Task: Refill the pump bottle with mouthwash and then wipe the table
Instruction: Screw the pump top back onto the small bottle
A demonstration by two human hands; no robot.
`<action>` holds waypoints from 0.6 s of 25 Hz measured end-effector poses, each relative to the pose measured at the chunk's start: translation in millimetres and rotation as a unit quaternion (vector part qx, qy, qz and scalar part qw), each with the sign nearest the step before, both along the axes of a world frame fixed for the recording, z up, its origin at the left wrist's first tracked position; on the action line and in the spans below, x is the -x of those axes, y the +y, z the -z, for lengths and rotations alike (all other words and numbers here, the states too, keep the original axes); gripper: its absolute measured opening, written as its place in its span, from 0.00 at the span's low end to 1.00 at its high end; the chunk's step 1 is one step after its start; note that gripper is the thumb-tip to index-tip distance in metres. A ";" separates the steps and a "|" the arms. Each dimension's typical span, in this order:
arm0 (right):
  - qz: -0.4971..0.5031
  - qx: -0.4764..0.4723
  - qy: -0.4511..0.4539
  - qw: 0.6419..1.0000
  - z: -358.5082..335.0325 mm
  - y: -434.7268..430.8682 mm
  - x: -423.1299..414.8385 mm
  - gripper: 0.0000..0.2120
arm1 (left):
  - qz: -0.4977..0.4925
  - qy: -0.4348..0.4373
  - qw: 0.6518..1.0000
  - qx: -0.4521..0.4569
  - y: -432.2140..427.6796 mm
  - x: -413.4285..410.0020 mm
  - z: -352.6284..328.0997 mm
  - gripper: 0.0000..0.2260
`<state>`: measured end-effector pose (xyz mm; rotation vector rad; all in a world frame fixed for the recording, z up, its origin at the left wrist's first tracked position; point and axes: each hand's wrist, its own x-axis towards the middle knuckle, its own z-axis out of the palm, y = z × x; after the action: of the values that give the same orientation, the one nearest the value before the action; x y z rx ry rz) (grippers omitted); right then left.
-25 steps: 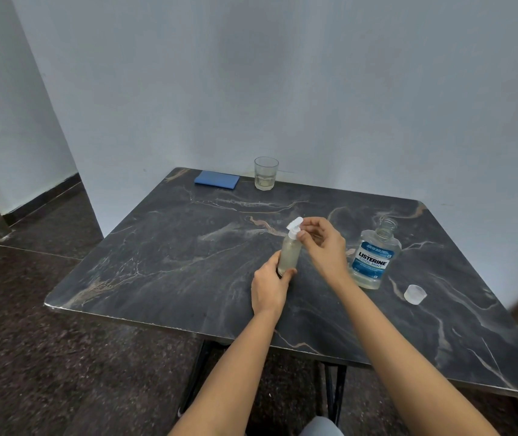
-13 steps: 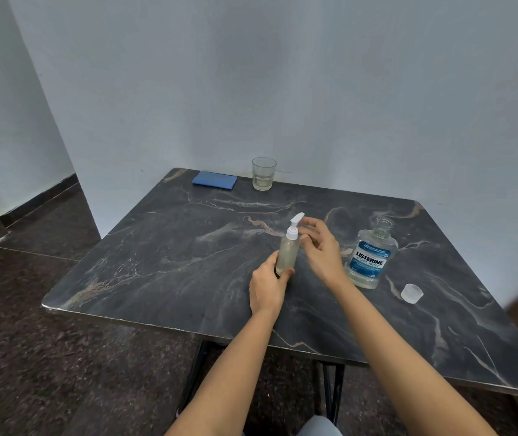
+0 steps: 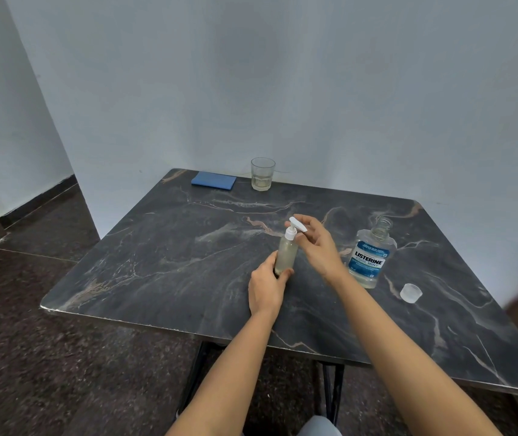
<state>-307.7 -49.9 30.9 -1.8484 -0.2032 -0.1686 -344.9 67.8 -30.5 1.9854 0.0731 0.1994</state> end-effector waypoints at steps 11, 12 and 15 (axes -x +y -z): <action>-0.127 0.078 0.024 0.989 -17.4 -10.4 -7.6 0.14 | -0.009 0.004 1.000 -0.010 -0.6 -2.9 2.1 0.21; -0.139 0.085 0.033 0.986 -20.7 -11.6 -8.6 0.14 | -0.010 0.003 1.000 -0.011 -0.8 -3.5 2.5 0.21; -0.138 0.094 0.038 0.985 -26.9 -12.5 -10.2 0.12 | -0.010 0.002 1.000 -0.015 -1.2 -4.1 3.5 0.21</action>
<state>-297.5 -62.5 57.7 -1.9876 -0.4297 0.1174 -340.8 66.7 -34.0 2.0159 0.0934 0.2115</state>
